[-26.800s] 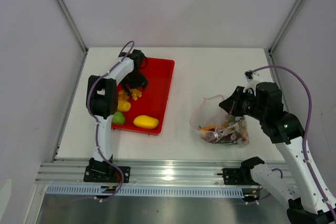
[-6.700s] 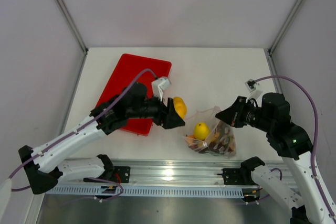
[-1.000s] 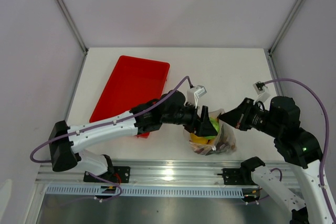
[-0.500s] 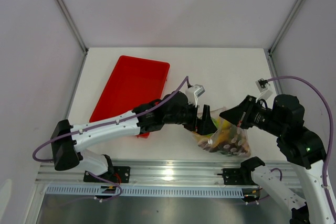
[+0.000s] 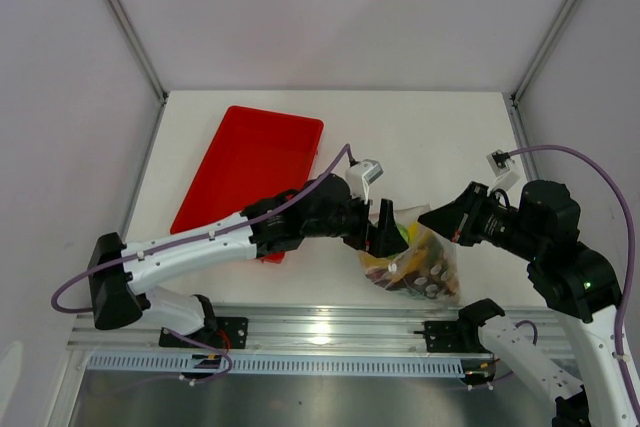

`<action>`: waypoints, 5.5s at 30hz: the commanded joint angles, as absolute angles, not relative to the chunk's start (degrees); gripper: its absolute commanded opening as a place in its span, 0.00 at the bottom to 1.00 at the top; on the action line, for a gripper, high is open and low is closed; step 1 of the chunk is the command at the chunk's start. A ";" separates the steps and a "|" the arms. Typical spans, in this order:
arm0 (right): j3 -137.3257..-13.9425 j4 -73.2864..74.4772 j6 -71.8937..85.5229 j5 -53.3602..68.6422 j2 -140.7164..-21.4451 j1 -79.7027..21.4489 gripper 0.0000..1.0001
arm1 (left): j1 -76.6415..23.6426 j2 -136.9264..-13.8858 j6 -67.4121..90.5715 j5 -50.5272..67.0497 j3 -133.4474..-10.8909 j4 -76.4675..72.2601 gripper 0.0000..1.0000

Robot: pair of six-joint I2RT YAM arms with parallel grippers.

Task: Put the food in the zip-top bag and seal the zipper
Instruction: Place the fake fruit in the zipper food storage bag, then adjust the zipper food storage bag at the center of the board.

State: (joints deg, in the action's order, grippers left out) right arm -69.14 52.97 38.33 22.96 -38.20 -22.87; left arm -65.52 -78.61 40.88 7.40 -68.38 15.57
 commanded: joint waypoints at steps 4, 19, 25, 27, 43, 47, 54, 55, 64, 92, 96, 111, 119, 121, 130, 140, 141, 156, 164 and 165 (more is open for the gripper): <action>-71.28 50.18 38.41 24.35 -37.71 -22.94 0.00 | -66.00 -75.85 36.48 4.66 -72.15 19.50 0.99; -70.14 50.10 38.32 24.35 -37.09 -22.94 0.00 | -66.01 -64.71 32.43 6.07 -71.99 19.25 0.99; -70.05 50.01 38.32 24.61 -37.00 -23.03 0.00 | -66.01 -57.40 34.62 -0.25 -65.84 20.99 1.00; -69.96 50.01 38.50 24.96 -36.91 -22.94 0.00 | -66.01 -55.55 35.94 -2.28 -63.82 22.41 1.00; -69.96 50.18 39.20 25.14 -35.60 -23.03 0.00 | -66.01 -64.59 41.57 4.21 -53.35 13.80 0.54; -69.26 51.42 38.23 23.91 -35.16 -23.03 0.00 | -66.01 -63.81 41.66 5.10 -55.62 14.32 0.09; -67.06 52.20 35.16 20.92 -36.03 -23.03 0.00 | -66.01 -64.51 39.29 9.56 -67.21 19.33 0.01; -68.71 53.08 33.50 20.31 -37.25 -23.03 0.00 | -66.01 -64.69 39.46 10.54 -67.93 19.42 0.01; -75.42 55.20 33.66 23.02 -38.59 -23.03 0.00 | -66.18 -60.65 43.94 7.58 -60.85 20.47 0.01; -56.08 35.69 41.31 32.44 -40.69 -25.83 0.00 | -67.59 -56.59 55.37 -6.51 -53.96 21.25 0.01; -58.96 35.07 42.01 28.21 -41.83 -31.46 0.00 | -68.11 -55.03 53.88 -5.19 -55.02 19.08 0.01; -61.79 33.67 40.61 23.55 -46.58 -39.55 0.00 | -69.61 -54.23 56.14 -10.35 -59.59 22.66 0.01; -64.16 35.06 34.03 24.17 -48.69 -40.69 0.15 | -74.44 -50.45 67.58 -23.99 -57.92 29.97 0.01; -64.86 36.99 32.09 23.73 -48.78 -40.87 0.30 | -74.53 -50.89 69.25 -24.69 -57.92 30.49 0.01; -63.37 47.09 22.60 27.05 -39.74 -41.31 0.73 | -74.62 -53.70 70.05 -26.01 -60.99 32.78 0.01; -59.42 47.81 23.73 33.92 -35.33 -43.06 0.58 | -74.62 -56.86 72.68 -26.46 -64.51 36.47 0.00; -59.33 47.73 23.82 33.75 -35.59 -43.59 0.57 | -74.62 -57.04 72.77 -26.46 -64.69 36.65 0.01; -66.18 47.56 17.67 4.93 -54.56 -49.39 0.64 | -77.08 -56.96 79.36 -33.92 -66.89 47.37 0.00; -61.53 38.07 19.25 9.90 -61.34 -49.39 0.65 | -78.22 -51.16 75.33 -32.79 -60.47 41.50 0.01; -60.91 35.10 19.51 11.85 -62.04 -49.39 0.65 | -78.22 -50.37 74.63 -32.26 -58.82 39.05 0.01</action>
State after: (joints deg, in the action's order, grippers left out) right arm -62.28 43.64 19.40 7.81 -60.58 -49.06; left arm -77.65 -53.25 76.42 -31.86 -61.01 45.25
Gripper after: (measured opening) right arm 0.653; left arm 0.005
